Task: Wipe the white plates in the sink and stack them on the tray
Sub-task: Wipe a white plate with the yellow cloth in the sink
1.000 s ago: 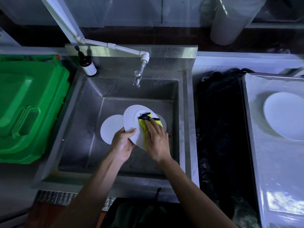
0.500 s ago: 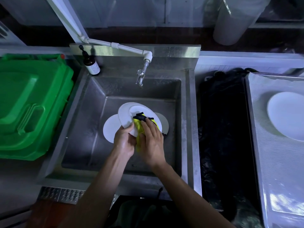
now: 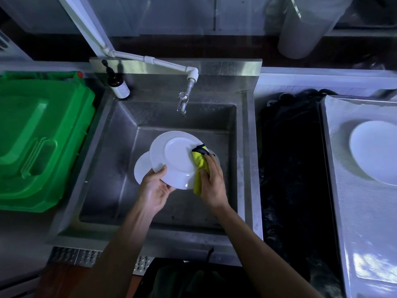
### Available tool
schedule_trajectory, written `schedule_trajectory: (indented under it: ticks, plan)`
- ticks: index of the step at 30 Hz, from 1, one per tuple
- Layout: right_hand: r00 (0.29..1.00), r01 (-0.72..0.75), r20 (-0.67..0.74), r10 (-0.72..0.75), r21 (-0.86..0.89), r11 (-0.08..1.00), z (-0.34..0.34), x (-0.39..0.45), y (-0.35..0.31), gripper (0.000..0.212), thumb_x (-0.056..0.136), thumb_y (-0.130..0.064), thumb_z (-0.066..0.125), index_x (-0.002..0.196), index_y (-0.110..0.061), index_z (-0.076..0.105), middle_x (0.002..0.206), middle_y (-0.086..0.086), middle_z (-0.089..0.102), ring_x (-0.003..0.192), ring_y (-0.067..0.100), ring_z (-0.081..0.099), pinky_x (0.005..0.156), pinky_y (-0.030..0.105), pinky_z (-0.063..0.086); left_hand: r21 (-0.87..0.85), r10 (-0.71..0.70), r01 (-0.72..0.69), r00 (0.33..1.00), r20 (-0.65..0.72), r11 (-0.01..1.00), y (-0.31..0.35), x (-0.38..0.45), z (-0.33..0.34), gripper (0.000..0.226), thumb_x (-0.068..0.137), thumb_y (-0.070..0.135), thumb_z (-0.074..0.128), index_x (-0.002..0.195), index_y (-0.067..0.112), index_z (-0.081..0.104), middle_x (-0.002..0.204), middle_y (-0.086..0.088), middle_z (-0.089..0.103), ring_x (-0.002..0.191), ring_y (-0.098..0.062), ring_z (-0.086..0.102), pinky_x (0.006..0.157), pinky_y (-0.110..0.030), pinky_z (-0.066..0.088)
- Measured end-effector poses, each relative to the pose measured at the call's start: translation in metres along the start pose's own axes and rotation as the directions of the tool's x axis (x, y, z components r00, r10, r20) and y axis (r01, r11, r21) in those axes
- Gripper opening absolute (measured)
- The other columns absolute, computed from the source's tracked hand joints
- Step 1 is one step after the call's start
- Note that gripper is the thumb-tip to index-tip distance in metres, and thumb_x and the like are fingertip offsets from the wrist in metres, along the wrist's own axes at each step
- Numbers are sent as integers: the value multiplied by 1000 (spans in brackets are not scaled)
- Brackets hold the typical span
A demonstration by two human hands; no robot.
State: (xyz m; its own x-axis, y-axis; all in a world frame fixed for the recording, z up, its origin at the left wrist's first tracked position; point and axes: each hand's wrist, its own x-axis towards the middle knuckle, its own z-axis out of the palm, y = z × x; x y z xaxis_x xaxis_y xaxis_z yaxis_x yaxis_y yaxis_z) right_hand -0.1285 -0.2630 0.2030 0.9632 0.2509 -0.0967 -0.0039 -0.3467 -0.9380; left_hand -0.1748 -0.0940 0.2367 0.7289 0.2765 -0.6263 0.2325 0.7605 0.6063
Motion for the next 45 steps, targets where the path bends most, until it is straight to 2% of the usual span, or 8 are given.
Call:
schedule_trajectory:
  ticks: [7, 15, 18, 21, 27, 35, 39, 45]
  plan:
    - [994, -109, -6, 109, -50, 993, -18, 35, -4, 48, 107, -23, 43, 154, -21, 36, 161, -2, 32, 147, 14, 29, 122, 32, 23, 189, -32, -9, 976, 214, 982, 28, 6, -13, 29, 91, 10, 63, 113, 22, 78, 126, -6, 70, 117, -28, 67, 84, -51, 60]
    - [996, -90, -28, 86, -212, 973, -24, 64, -22, 46, 106, -22, 42, 151, -18, 41, 157, 0, 39, 144, 18, 36, 116, 25, 25, 425, -165, 43, 953, 255, 904, 51, 13, -18, 46, 79, 13, 66, 125, 7, 65, 120, -13, 72, 106, -33, 70, 71, -47, 62]
    - [999, -44, -26, 39, -277, 960, -18, 69, -34, 46, 105, -18, 43, 151, -16, 42, 157, 1, 40, 144, 19, 36, 115, 22, 22, 481, -198, 52, 945, 259, 875, 58, 17, -19, 46, 76, 12, 69, 121, 5, 67, 118, -15, 73, 104, -34, 71, 69, -44, 62]
    - [1000, 20, 8, -18, -346, 938, -7, 71, -47, 47, 104, -16, 44, 152, -17, 42, 159, 2, 38, 145, 22, 34, 120, 33, 25, 522, -220, 57, 941, 256, 851, 65, 21, -22, 46, 74, 11, 70, 119, 5, 68, 116, -16, 74, 101, -34, 72, 71, -42, 61]
    - [983, 184, 99, -156, -505, 843, 25, 67, -76, 49, 102, -16, 46, 151, -17, 43, 160, 3, 36, 145, 27, 35, 116, 44, 29, 554, -252, 71, 933, 258, 830, 71, 27, -28, 45, 74, 6, 72, 119, 3, 69, 116, -18, 74, 103, -35, 71, 90, -49, 55]
    - [870, 490, 339, -358, -510, 707, 57, 53, -88, 49, 97, -5, 54, 145, -11, 51, 155, 10, 42, 142, 35, 39, 111, 53, 35, 556, -215, 41, 943, 252, 830, 78, 37, -48, 27, 89, -4, 64, 114, 3, 72, 117, -19, 73, 106, -35, 69, 90, -50, 54]
    - [842, 529, 395, -367, -481, 699, 70, 41, -88, 44, 97, -2, 53, 141, -6, 55, 155, 13, 43, 141, 37, 39, 110, 56, 35, 544, -205, 36, 945, 254, 839, 79, 39, -56, 41, 75, 4, 72, 115, -1, 70, 117, -22, 72, 107, -39, 68, 91, -54, 53]
    - [852, 522, 338, -400, -489, 698, 83, 27, -85, 40, 98, -2, 56, 138, -7, 58, 148, 16, 49, 131, 40, 47, 109, 50, 39, 518, -224, 60, 939, 259, 853, 82, 46, -68, 43, 69, 6, 73, 112, 2, 71, 110, -19, 73, 101, -35, 70, 83, -46, 56]
